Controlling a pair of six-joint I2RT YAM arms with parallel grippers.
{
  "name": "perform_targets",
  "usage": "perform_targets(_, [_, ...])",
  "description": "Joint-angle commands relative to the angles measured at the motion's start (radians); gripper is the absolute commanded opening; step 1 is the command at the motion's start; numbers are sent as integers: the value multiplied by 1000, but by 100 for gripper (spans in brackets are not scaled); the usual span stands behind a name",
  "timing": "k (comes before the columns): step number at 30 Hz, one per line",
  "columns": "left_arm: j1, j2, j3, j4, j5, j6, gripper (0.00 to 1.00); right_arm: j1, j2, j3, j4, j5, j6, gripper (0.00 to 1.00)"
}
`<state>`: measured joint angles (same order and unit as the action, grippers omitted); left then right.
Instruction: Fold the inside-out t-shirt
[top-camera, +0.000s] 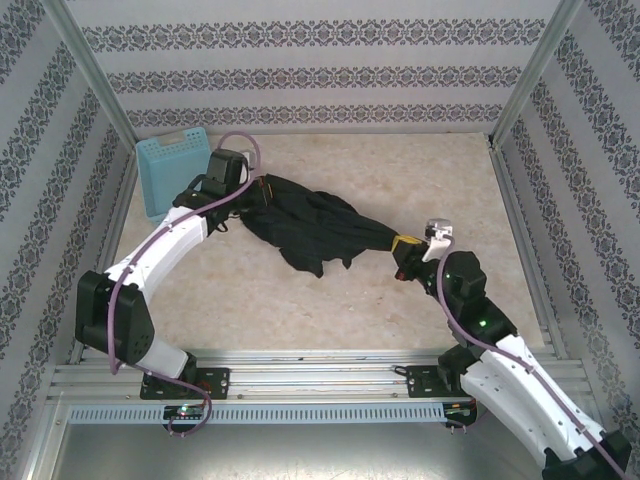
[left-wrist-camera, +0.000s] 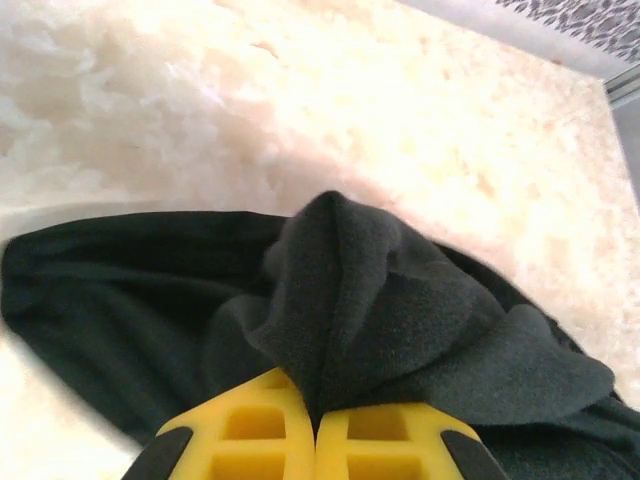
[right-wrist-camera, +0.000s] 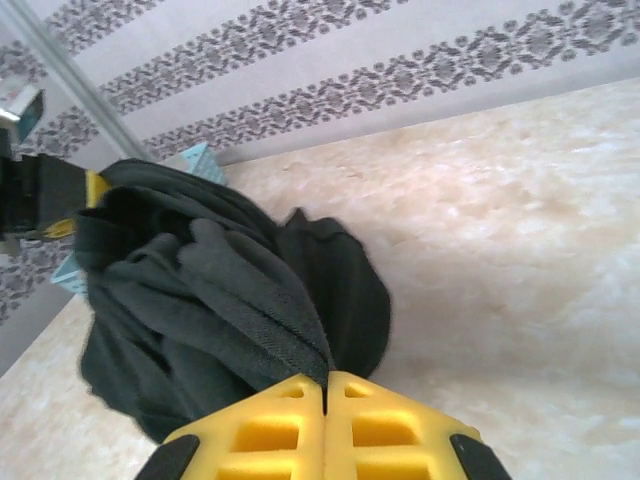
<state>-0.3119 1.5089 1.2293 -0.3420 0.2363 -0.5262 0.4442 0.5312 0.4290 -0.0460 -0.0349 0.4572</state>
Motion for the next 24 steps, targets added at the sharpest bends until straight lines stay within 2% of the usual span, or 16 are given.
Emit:
perform_targets(1, [-11, 79, -11, 23, 87, -46, 0, -48, 5, -71, -64, 41, 64, 0])
perform_targets(5, [-58, 145, -9, -16, 101, -3, 0, -91, 69, -121, -82, 71, 144, 0])
perform_targets(7, [-79, 161, -4, -44, 106, 26, 0, -113, 102, -118, -75, 43, 143, 0])
perform_targets(8, [-86, 164, -1, -59, 105, 41, 1, -118, 115, -105, -84, 38, 140, 4])
perform_targets(9, [-95, 163, 4, -83, 89, 60, 7, -121, 133, -92, -98, 34, 127, 12])
perform_targets(11, [-115, 152, 22, -148, 28, 96, 15, -124, 165, -24, -141, 34, 90, 20])
perform_targets(13, [-147, 130, 52, -243, -82, 130, 27, -125, 205, 40, -203, 49, 50, 43])
perform_targets(15, [-198, 101, 92, -331, -209, 155, 41, -125, 242, 92, -243, 52, 19, 59])
perform_targets(16, [-231, 83, 107, -358, -258, 163, 50, -123, 261, 115, -256, 42, 6, 64])
perform_targets(18, [-293, 56, 126, -384, -315, 147, 60, -121, 303, 147, -259, 14, -5, 71])
perform_targets(24, [-443, 92, 160, -329, -280, 52, 74, -106, 450, 203, -174, -60, 20, 84])
